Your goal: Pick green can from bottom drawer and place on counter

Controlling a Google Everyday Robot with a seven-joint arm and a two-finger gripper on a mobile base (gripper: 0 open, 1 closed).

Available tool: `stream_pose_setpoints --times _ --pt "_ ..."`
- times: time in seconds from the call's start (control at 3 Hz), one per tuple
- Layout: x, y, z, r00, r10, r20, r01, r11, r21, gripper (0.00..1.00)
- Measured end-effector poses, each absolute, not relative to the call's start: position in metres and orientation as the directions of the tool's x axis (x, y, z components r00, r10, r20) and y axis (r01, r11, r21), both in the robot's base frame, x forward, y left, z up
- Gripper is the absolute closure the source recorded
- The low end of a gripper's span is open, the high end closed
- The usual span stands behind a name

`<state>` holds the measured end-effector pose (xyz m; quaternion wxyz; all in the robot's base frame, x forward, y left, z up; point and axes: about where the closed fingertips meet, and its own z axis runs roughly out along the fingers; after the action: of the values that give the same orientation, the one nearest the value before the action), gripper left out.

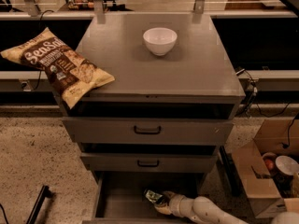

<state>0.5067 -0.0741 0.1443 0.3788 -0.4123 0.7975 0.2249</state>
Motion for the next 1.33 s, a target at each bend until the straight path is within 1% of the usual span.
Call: stream_pose_setpoints --times 0.33,0.67,1.33 --pt "0.504 -0.069 0.181 -0.3 -0.481 -0.824 -0.858 0.514 0.013 0.86" --pt "0.498 -0.07 0.241 -0.182 -0.45 -0.874 -0.896 0.443 -0.041 1.0" --pt "0.432 -0.08 0.367 0.012 -0.39 -0.921 -0.973 0.206 -0.1 1.0"
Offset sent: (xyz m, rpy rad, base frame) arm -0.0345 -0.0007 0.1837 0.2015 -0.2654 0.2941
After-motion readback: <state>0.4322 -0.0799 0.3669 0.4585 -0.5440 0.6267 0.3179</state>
